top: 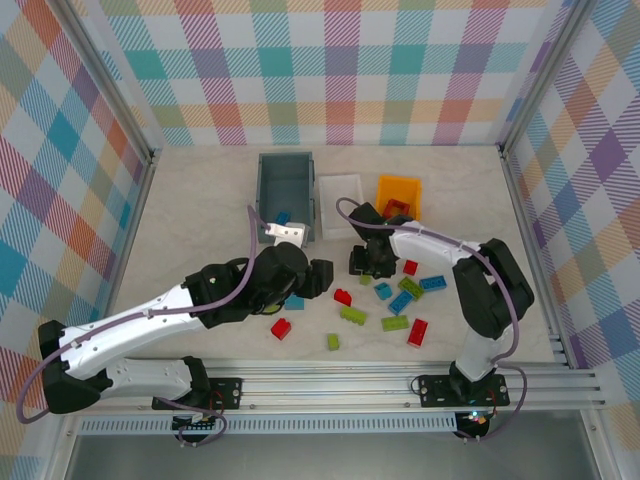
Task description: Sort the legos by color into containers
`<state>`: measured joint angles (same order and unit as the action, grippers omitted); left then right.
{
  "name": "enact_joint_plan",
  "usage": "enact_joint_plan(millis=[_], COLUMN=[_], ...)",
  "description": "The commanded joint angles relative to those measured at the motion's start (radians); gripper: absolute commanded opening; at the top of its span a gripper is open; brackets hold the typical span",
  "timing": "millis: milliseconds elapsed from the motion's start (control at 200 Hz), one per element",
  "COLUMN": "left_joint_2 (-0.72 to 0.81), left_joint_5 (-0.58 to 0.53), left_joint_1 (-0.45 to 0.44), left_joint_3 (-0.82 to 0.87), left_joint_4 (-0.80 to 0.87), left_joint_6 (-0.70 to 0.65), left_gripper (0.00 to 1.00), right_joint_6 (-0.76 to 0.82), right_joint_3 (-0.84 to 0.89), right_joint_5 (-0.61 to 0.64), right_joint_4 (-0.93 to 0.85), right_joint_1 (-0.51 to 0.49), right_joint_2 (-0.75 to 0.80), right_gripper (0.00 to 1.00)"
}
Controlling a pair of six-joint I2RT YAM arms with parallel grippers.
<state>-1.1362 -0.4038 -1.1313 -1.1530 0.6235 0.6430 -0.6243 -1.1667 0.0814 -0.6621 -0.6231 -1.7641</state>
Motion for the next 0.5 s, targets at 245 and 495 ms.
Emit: enact_joint_plan(millis=[245, 495], left_joint_2=[0.027, 0.079], left_joint_5=[-0.085, -0.128], left_joint_1=[-0.016, -0.018], left_joint_3=[-0.013, 0.017], left_joint_4=[-0.019, -0.011], left_joint_6=[0.017, 0.032], left_gripper=[0.66, 0.65], right_joint_6=[-0.041, -0.007], right_joint_3=[0.001, -0.033], right_joint_5=[-0.009, 0.031], right_joint_4=[-0.002, -0.013], right_joint_1=[0.01, -0.006], right_joint_2=[-0.02, 0.025], right_gripper=[0.35, 0.22])
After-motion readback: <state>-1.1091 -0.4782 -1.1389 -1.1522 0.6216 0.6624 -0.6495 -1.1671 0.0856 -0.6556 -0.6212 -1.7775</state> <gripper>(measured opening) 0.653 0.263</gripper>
